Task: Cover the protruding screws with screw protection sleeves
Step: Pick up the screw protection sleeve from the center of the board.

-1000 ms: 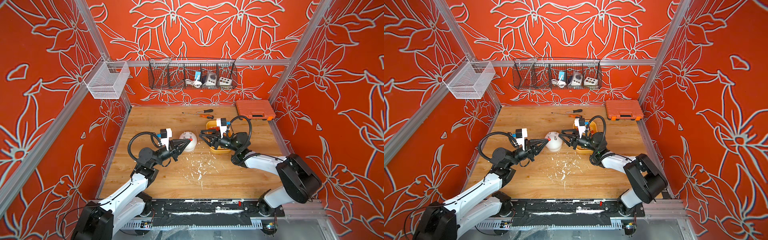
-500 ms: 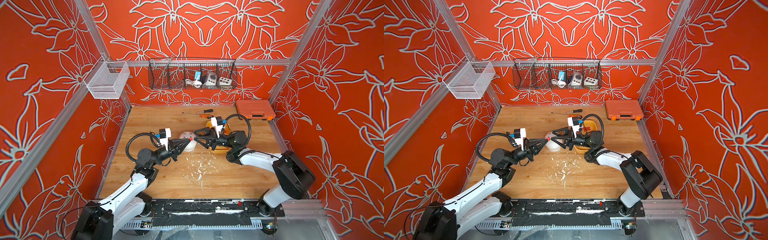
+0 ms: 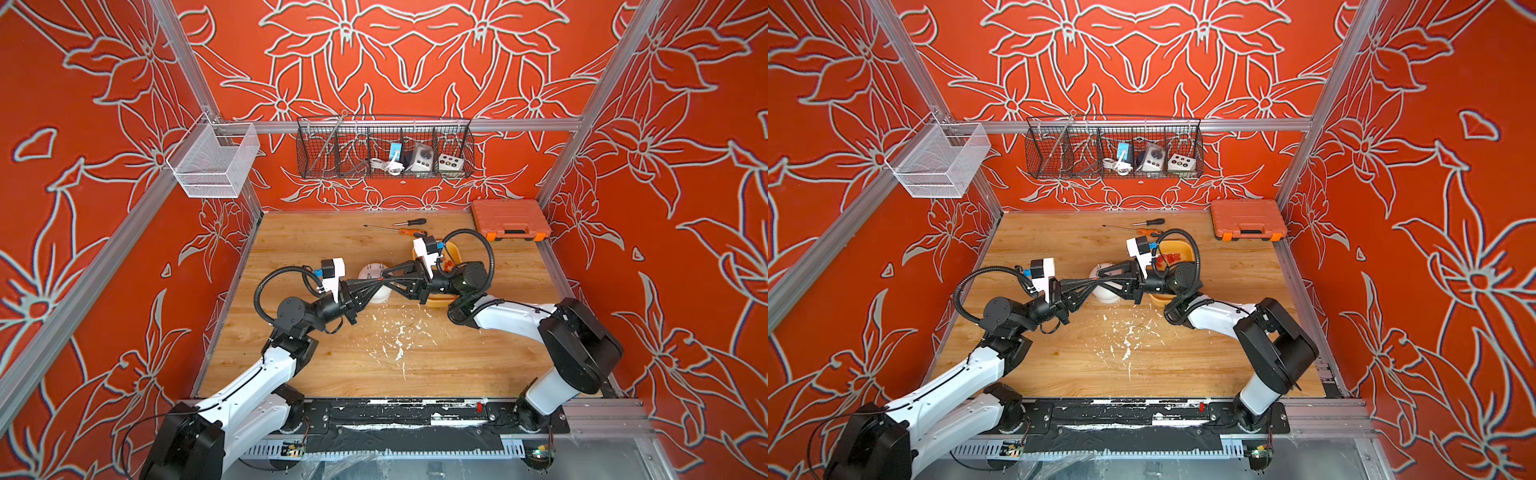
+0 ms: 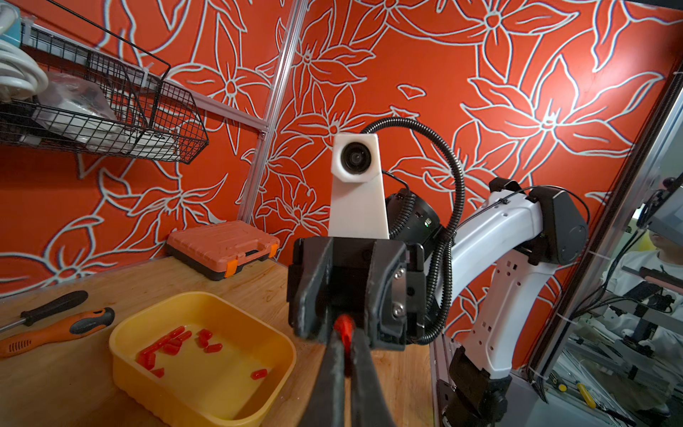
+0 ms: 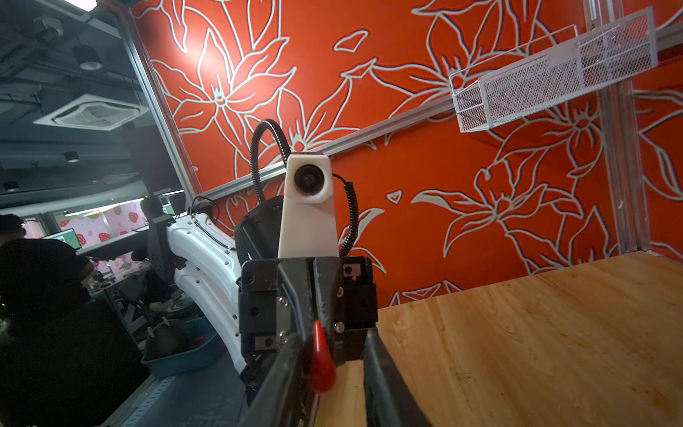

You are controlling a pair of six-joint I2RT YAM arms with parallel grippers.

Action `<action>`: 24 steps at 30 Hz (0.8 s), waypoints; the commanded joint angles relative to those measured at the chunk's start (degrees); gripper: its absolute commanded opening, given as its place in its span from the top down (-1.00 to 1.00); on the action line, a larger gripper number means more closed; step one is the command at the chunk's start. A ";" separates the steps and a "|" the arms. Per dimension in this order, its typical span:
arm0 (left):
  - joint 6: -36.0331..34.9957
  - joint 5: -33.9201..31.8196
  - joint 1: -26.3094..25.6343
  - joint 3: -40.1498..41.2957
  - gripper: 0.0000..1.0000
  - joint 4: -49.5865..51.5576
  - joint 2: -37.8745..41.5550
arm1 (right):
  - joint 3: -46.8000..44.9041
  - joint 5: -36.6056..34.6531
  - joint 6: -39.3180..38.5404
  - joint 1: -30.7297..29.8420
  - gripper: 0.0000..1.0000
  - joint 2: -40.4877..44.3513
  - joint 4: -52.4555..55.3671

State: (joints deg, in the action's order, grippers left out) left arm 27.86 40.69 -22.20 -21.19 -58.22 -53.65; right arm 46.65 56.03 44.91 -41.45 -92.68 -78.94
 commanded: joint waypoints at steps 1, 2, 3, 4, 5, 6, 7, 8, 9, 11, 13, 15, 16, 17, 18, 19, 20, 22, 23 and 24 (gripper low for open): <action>-1.57 0.54 -0.74 -0.53 1.00 -0.50 1.50 | 1.60 0.90 0.84 -0.45 0.51 -0.57 -1.92; -1.92 0.15 -0.83 -0.52 1.00 -0.01 1.85 | 1.60 0.82 1.08 -0.44 0.50 -0.57 -1.96; -2.16 -0.45 -0.92 -0.31 1.00 0.24 2.27 | 1.60 0.59 1.23 -0.39 0.42 -0.57 -1.97; -2.28 -0.76 -1.01 -0.11 1.00 0.21 2.53 | 1.52 0.36 1.24 -0.41 0.34 -0.52 -1.92; -2.54 -0.94 -1.01 0.08 1.00 0.31 2.91 | 1.37 -0.01 1.32 -0.39 0.21 -0.41 -1.95; -2.72 -1.17 -1.01 0.10 1.00 0.70 3.17 | 1.11 -0.69 1.28 -0.40 0.09 -0.24 -1.93; -2.96 -1.22 -1.01 0.13 1.00 1.00 3.42 | 0.93 -0.94 1.26 -0.41 0.05 -0.05 -1.91; -3.15 -1.29 -1.02 0.13 1.00 1.28 3.54 | 0.92 -0.92 1.34 -0.31 0.04 0.20 -1.90; -3.34 -1.39 -1.17 0.23 1.00 1.60 3.75 | 0.81 -0.87 1.34 -0.23 0.04 0.44 -1.95; -3.69 -1.57 -1.23 0.31 1.00 1.91 4.13 | 0.67 -0.86 1.66 0.05 0.04 0.82 -1.86; -3.88 -1.68 -1.36 0.36 1.00 2.12 4.36 | 0.52 -0.71 1.87 0.20 0.06 1.08 -1.85; -4.19 -1.83 -1.36 0.36 1.00 2.51 4.28 | 0.38 -0.35 1.73 0.21 0.14 1.36 -1.86; -4.17 -1.85 -1.35 0.35 1.00 2.62 4.19 | 0.42 -0.24 1.59 0.15 0.18 1.45 -1.86; -4.11 -1.84 -1.36 0.47 1.00 2.37 4.09 | 0.43 -0.05 1.55 0.19 0.25 1.41 -1.85; -3.92 -1.84 -1.36 0.59 1.00 1.91 4.04 | 0.68 0.62 1.59 0.16 0.35 1.29 -1.94; -3.77 -1.92 -1.36 0.71 1.00 1.72 4.00 | 0.90 1.35 1.59 0.16 0.43 1.15 -1.93; -3.77 -1.93 -1.36 0.72 1.00 1.68 3.99 | 0.99 1.56 1.86 0.23 0.47 1.10 -1.89; -3.95 -2.01 -1.36 0.71 1.00 1.89 4.27 | 0.66 0.91 1.78 0.27 0.37 1.34 -1.84; -4.14 -2.07 -1.36 0.71 1.00 2.08 4.38 | 0.57 0.72 1.78 0.30 0.25 1.51 -1.85; -4.16 -2.11 -1.39 0.71 1.00 2.24 4.51 | 0.43 0.56 1.81 0.37 0.20 1.77 -1.84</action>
State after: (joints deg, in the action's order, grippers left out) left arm 24.47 38.20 -23.29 -20.84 -54.87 -50.13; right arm 46.87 56.58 45.98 -41.54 -92.49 -78.96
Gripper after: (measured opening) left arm 0.047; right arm 0.387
